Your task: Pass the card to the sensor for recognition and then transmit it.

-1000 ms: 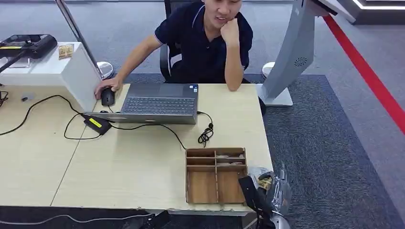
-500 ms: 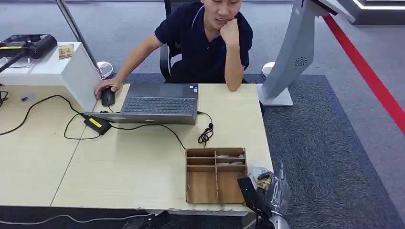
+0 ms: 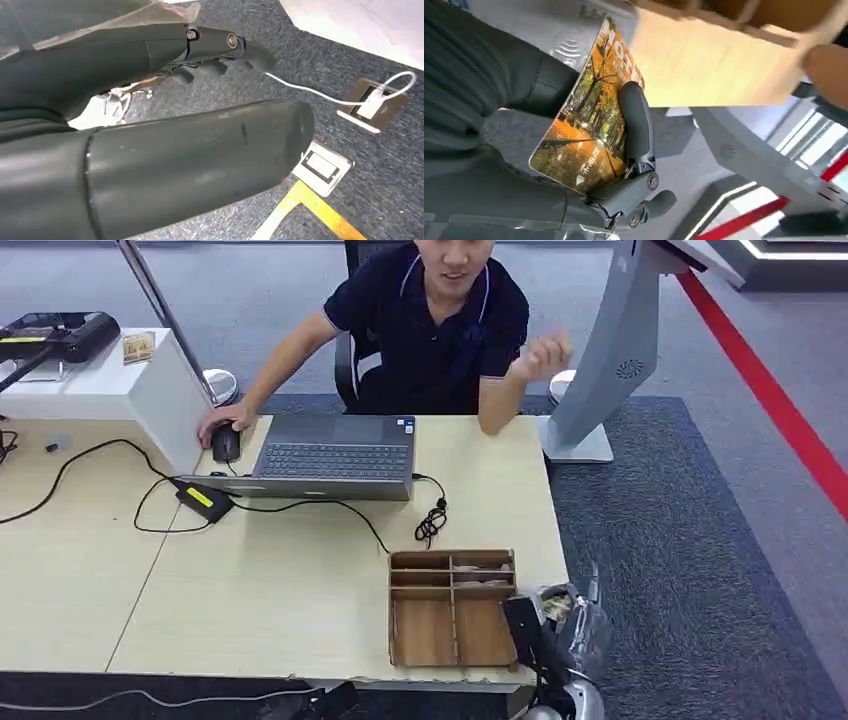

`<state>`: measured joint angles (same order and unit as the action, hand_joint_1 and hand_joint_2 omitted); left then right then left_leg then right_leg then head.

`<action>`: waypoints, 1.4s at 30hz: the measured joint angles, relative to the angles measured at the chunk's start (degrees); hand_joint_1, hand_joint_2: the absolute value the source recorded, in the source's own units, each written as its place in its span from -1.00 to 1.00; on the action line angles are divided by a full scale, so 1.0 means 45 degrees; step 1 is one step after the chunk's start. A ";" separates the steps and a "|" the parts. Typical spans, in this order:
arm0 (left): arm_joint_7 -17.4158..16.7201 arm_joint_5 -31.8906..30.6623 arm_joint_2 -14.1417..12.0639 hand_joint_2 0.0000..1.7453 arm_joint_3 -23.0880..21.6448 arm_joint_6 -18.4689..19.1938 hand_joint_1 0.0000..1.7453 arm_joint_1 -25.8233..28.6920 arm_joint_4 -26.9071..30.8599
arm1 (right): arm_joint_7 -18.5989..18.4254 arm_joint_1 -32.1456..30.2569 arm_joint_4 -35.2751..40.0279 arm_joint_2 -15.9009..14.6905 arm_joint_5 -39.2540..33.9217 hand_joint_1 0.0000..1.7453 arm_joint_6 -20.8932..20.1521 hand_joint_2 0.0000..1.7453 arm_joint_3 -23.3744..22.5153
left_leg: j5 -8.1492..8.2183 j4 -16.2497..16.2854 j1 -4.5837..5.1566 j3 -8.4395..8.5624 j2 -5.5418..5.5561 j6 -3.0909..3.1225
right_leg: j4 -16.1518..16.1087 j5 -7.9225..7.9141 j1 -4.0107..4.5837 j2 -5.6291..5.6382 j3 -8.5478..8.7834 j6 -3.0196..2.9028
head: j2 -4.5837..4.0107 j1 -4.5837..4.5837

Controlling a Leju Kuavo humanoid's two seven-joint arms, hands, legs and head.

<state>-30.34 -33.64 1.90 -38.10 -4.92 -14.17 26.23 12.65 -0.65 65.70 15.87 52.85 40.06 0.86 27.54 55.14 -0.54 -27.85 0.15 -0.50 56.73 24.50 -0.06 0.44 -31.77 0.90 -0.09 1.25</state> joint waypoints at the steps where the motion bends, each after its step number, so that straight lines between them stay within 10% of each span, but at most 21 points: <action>1: 0.0000 -0.0034 0.0000 -1.00 0.0000 0.0073 -1.00 -0.0018 0.0000 | -0.0048 0.0013 0.0169 0.0000 -0.0009 1.00 0.0000 1.00 0.0164 | 0.0000 0.0000 0.0000 0.0000 0.0001 0.0000 | 0.0000 0.0000 0.0000 0.0000 0.0000 0.0000 | 0.0000 -0.0005; 22: 0.0015 -0.0646 0.0364 -1.00 -0.0311 0.0884 -1.00 -0.0534 -0.0097 | -0.1666 0.1626 0.2749 -0.0262 -0.0835 1.00 -0.0015 1.00 0.3983 | -0.0029 0.0001 0.0002 -0.0007 0.0004 -0.0011 | 0.0000 -0.0030 -0.0001 -0.0004 -0.0012 -0.0005 | 0.0000 -0.0005; 42: 0.0389 -0.0796 0.0534 -1.00 -0.0563 0.0956 -1.00 -0.0860 -0.0534 | -0.1156 0.1664 0.3215 -0.0369 -0.0967 1.00 -0.0015 1.00 0.4517 | -0.0050 0.0001 0.0002 -0.0021 -0.0001 -0.0014 | 0.0000 -0.0054 -0.0001 -0.0002 -0.0029 -0.0008 | 0.0000 -0.0010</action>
<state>-28.59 -37.22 4.31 -40.63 -0.61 -18.05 23.82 7.45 6.84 80.17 14.21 48.50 40.00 21.18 27.32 55.14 -0.53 -27.95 0.15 -0.56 56.73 24.26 -0.06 0.43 -31.90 0.87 -0.09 1.20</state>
